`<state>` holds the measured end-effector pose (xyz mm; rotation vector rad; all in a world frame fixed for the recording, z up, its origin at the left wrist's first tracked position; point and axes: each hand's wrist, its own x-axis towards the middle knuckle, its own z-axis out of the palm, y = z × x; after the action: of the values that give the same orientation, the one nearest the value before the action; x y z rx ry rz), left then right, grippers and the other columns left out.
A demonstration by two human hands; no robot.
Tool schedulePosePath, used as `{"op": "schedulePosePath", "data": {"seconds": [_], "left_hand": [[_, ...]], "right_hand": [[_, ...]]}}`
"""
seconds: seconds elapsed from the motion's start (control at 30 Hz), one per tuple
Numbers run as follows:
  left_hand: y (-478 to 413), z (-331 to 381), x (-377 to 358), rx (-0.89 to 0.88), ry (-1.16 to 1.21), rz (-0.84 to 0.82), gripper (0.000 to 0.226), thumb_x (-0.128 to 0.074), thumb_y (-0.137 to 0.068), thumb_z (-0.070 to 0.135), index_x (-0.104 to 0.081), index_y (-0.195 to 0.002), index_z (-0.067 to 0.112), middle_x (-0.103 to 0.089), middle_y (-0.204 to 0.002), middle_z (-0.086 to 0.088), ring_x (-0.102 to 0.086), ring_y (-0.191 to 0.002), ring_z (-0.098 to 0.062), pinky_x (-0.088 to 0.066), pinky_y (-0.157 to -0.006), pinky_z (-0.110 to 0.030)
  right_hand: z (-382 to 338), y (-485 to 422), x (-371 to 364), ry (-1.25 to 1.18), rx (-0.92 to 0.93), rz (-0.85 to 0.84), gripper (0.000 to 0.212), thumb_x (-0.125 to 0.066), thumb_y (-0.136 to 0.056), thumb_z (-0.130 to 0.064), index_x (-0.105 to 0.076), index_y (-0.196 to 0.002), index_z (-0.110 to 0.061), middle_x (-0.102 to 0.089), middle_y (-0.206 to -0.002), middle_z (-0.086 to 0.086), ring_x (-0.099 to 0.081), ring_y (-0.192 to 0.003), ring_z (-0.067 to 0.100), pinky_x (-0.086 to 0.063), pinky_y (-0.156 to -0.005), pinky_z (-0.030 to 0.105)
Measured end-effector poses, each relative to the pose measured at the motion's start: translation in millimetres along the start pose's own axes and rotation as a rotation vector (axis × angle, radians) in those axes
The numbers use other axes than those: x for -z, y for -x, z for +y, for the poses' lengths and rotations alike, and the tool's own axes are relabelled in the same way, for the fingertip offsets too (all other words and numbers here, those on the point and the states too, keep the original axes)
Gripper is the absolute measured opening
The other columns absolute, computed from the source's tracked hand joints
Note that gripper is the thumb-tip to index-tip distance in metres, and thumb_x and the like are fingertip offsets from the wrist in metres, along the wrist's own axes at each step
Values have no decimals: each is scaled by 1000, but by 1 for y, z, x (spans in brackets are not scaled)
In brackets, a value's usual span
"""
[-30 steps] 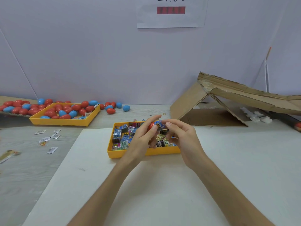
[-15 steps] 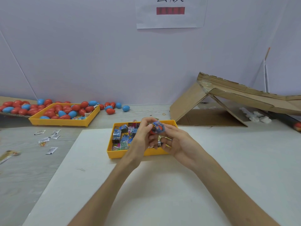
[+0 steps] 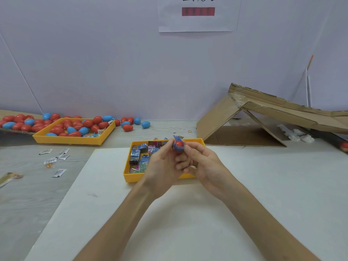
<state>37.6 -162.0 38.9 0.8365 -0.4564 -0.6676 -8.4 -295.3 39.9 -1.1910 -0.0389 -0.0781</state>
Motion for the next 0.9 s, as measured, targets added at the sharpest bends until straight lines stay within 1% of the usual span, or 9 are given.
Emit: {"op": "schedulePosePath", "data": {"seconds": [0.17, 0.27, 0.37, 0.43, 0.47, 0.53, 0.6, 0.77, 0.9], "left_hand": [[0, -3, -2, -26, -31, 2, 31, -40, -96, 44, -53, -95, 16, -31, -64, 2, -33, -56, -11, -39, -56, -24], [-1, -3, -3, -25, 15, 45, 30, -43, -96, 43, -57, -96, 18, -30, -63, 3, -31, -55, -12, -38, -55, -25], [-3, -5, -4, -27, 66, 131, 38, -43, -98, 41, -73, -85, 20, -30, -59, 3, -32, -52, -10, -34, -56, -26], [-5, -8, -4, -17, 37, 160, 54, -34, -106, 41, -75, -77, 20, -33, -58, 3, -36, -52, -10, -35, -61, -27], [-5, -9, -4, -17, 32, 161, 55, -32, -108, 41, -74, -80, 19, -38, -60, 1, -41, -54, -10, -36, -65, -28], [-4, -9, -5, -37, 16, 151, 49, -29, -108, 40, -69, -96, 15, -59, -72, -2, -60, -65, -10, -42, -76, -30], [-4, -9, -5, -47, -10, 138, 45, -27, -108, 38, -65, -107, 14, -70, -88, -1, -68, -85, -11, -44, -90, -35], [-3, -12, -13, 4, -44, 53, 45, -28, -103, 43, -60, -106, 12, -61, -95, -5, -57, -109, -22, -42, -91, -35], [-2, -8, -10, 23, 25, 59, 47, -31, -107, 39, -72, -115, 17, -67, -119, -11, -57, -120, -26, -44, -98, -38]], "right_hand": [[0, -1, 2, -41, -29, -12, 50, -69, -81, -25, -63, -121, 4, -69, -79, 17, -66, -63, 23, -50, -53, 24], [1, 0, -1, -27, 9, 14, 42, -71, -80, -25, -66, -114, -1, -69, -79, 15, -66, -61, 23, -50, -52, 24], [7, 1, -6, 217, 256, 184, 18, -76, -85, -14, -70, -101, -10, -70, -83, 7, -68, -63, 16, -51, -51, 22], [11, 2, -7, 431, 464, 307, 16, -76, -87, -6, -69, -94, -18, -70, -85, 1, -67, -67, 8, -53, -54, 20], [12, 2, -7, 498, 522, 299, 16, -76, -87, -7, -70, -94, -21, -70, -84, -1, -69, -70, 8, -55, -59, 24], [13, 4, -7, 577, 553, 245, 18, -77, -86, -11, -71, -97, -24, -73, -85, -5, -71, -81, 17, -57, -72, 35], [13, 5, -8, 625, 571, 261, 22, -80, -83, -13, -72, -99, -26, -74, -91, -8, -69, -91, 17, -52, -80, 28], [13, 4, -6, 581, 572, 370, 19, -80, -84, -14, -73, -98, -26, -74, -92, -10, -67, -95, 14, -52, -84, 28], [9, 5, -7, 536, 595, 357, 19, -74, -89, -12, -74, -104, -23, -74, -97, -8, -69, -98, 17, -54, -82, 28]]}}
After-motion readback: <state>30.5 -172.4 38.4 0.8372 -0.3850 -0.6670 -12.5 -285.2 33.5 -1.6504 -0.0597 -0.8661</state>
